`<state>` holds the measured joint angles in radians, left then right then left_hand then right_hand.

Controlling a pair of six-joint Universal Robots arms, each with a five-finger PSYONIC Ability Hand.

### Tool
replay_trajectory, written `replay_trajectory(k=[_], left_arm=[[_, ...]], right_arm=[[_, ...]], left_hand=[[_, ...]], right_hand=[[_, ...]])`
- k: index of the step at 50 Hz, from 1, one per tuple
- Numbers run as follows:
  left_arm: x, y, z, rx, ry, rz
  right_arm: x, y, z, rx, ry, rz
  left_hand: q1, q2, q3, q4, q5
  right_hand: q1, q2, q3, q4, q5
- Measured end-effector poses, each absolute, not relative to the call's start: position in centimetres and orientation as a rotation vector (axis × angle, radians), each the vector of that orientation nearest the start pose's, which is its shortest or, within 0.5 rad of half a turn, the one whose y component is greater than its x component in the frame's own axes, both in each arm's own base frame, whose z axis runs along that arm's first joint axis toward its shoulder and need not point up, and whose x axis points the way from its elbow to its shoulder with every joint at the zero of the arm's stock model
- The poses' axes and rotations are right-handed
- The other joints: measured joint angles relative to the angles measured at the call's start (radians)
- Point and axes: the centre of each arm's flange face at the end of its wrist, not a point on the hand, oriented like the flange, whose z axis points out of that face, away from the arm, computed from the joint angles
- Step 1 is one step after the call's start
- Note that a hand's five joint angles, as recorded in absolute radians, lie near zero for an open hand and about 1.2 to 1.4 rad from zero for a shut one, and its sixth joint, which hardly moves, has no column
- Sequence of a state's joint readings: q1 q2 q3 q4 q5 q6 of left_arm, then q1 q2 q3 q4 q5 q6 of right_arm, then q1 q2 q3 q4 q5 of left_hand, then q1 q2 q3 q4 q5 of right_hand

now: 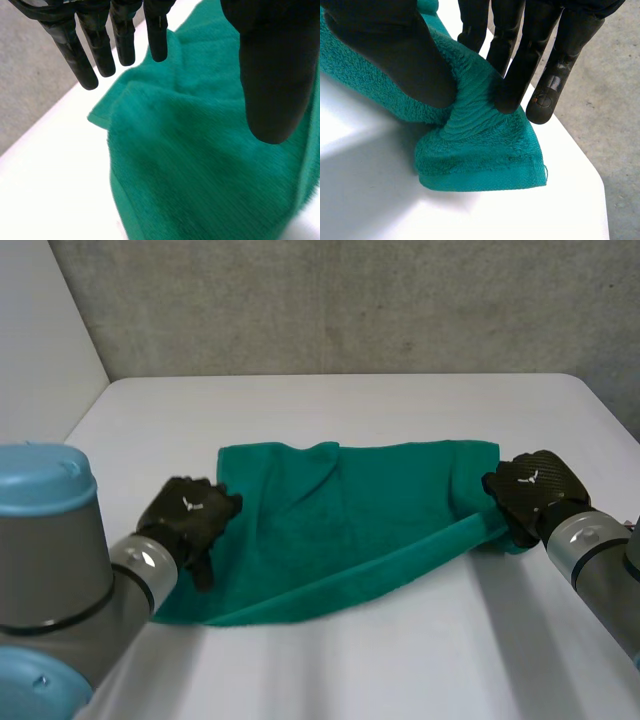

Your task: Fold the towel.

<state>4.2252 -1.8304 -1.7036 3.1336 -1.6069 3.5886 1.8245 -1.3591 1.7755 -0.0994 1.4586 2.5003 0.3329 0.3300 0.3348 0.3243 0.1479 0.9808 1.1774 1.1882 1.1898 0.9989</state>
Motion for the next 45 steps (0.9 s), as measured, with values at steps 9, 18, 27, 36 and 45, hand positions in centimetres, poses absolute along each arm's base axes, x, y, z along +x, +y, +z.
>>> replay_trajectory(k=[9, 18, 27, 36, 45], left_arm=[[-25.5, -24.6, 20.0, 1.207, 2.295, -1.793], [-24.9, -25.9, 16.9, 1.413, 2.290, -1.628], [-23.6, -23.4, 15.7, 1.314, 2.469, -1.503], [-22.3, -20.3, 14.7, 1.192, 2.637, -1.434], [-21.9, -20.9, 13.9, 1.150, 2.599, -1.500]], right_arm=[[21.3, -25.9, 18.8, -1.239, 2.351, -1.911], [21.2, -25.6, 18.3, -1.239, 2.365, -1.890], [21.1, -25.5, 17.9, -1.237, 2.375, -1.877], [21.2, -25.6, 17.4, -1.169, 2.392, -1.843], [21.3, -25.5, 17.3, -1.141, 2.391, -1.829]], left_hand=[[0.009, 0.019, 0.009, 0.022, 0.027], [0.085, 0.090, 0.085, 0.097, 0.104], [0.142, 0.143, 0.140, 0.155, 0.161], [0.142, 0.146, 0.140, 0.155, 0.162], [0.142, 0.146, 0.140, 0.155, 0.162]], right_hand=[[0.000, 0.000, 0.000, 0.000, 0.001], [0.000, 0.000, 0.000, 0.000, 0.002], [0.000, 0.000, 0.000, 0.000, 0.004], [0.000, 0.000, 0.000, 0.000, 0.004], [0.000, 0.000, 0.000, 0.000, 0.004]])
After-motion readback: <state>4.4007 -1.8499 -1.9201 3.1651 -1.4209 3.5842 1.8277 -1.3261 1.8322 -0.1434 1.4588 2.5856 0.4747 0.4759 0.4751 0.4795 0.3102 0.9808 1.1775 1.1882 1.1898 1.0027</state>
